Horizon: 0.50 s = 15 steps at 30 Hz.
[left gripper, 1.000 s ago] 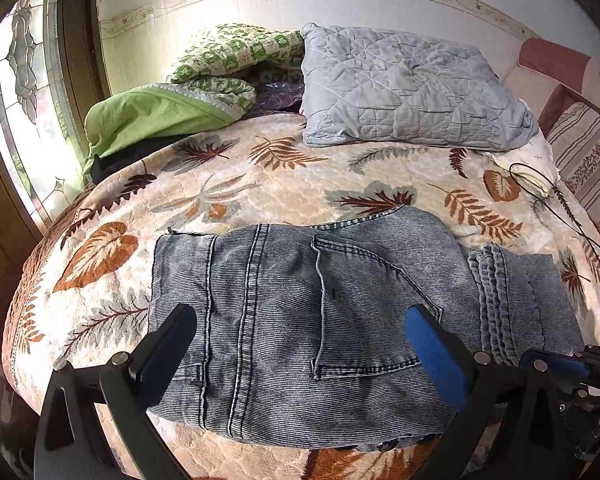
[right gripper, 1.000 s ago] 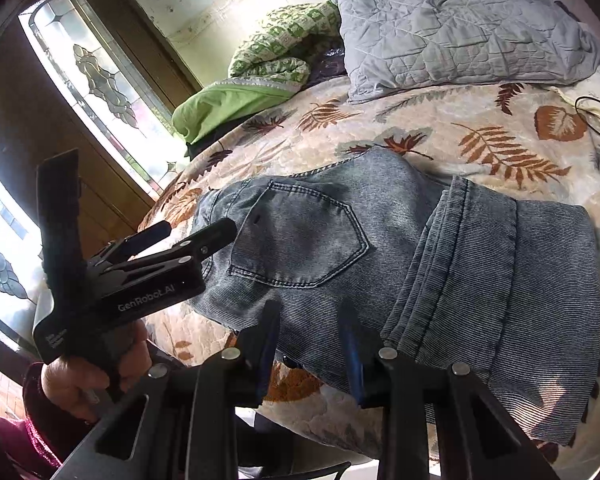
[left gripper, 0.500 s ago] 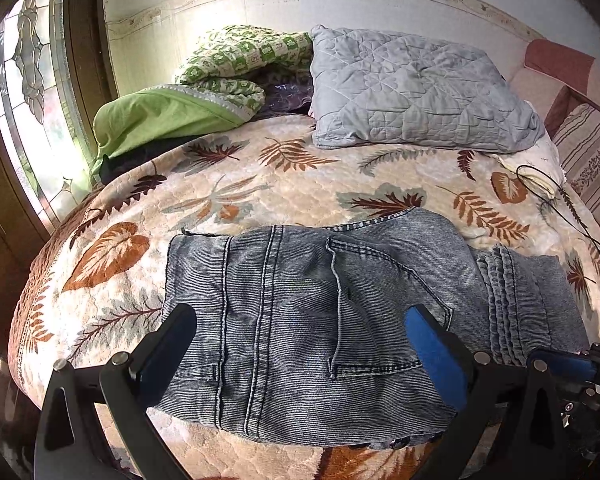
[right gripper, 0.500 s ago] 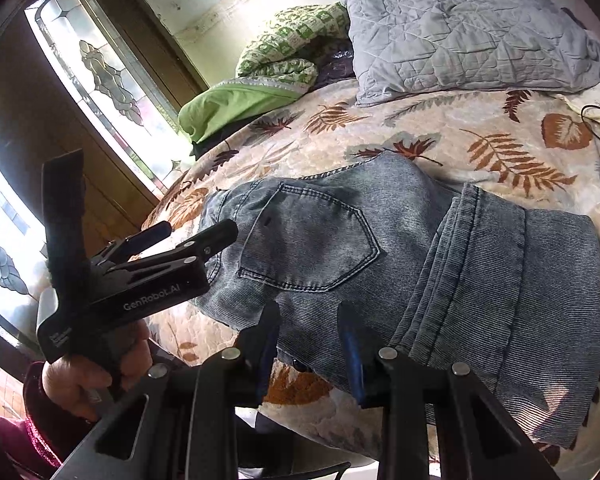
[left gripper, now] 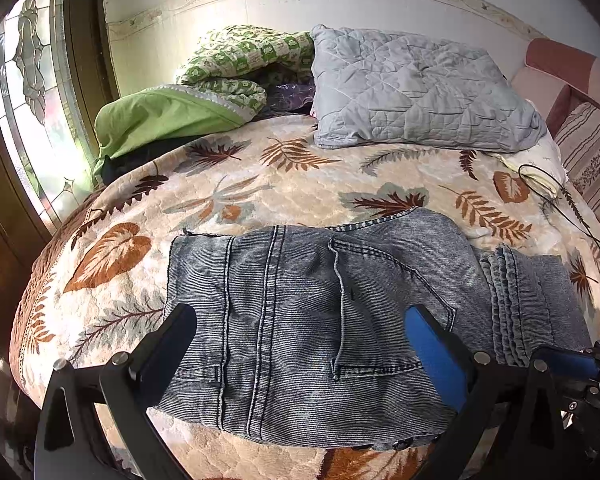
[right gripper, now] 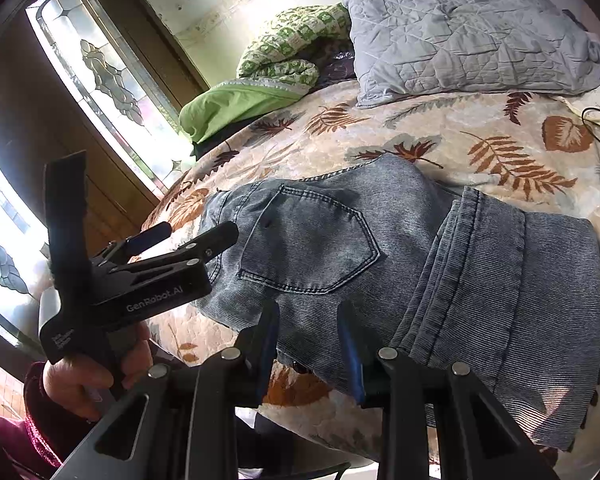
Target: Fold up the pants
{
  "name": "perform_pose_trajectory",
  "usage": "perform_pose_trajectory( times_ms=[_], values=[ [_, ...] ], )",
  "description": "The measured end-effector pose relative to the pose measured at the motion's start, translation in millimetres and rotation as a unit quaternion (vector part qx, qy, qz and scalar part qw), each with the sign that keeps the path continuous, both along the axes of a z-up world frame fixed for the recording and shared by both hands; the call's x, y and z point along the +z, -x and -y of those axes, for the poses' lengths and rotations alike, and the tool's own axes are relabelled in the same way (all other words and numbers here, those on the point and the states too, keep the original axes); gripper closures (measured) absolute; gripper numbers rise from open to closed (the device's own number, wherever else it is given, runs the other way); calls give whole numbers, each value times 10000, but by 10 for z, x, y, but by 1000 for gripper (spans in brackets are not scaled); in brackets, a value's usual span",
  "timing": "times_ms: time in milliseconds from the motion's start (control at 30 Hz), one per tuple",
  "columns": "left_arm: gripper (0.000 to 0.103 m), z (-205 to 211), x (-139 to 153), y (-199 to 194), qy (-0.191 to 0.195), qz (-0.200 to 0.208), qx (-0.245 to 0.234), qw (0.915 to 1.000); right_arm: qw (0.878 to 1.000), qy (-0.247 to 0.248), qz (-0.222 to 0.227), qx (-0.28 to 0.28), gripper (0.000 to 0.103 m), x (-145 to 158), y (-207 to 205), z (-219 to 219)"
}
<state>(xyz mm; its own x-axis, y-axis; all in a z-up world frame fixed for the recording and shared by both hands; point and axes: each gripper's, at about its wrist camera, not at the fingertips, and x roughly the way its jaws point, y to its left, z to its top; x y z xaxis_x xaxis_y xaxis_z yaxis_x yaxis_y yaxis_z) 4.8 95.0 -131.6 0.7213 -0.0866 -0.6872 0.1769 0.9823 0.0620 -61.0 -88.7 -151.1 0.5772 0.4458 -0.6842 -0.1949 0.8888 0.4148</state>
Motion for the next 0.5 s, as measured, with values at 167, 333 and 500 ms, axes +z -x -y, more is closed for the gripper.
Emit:
perform_pose_trajectory(
  times_ms=[167,333,500],
  values=[
    [0,-22,-12,-8,-17,-6,13,10000,10000,16,-1,25,70,1,-3,-21],
    [0,-27,-16,-13,-54,-13,43,10000,10000,34,-4,38,70,-12,-16,-25],
    [0,-3,-6,-12,-100,-3,33,9999,10000,19,-16,38,70,-27,-19,-12]
  ],
)
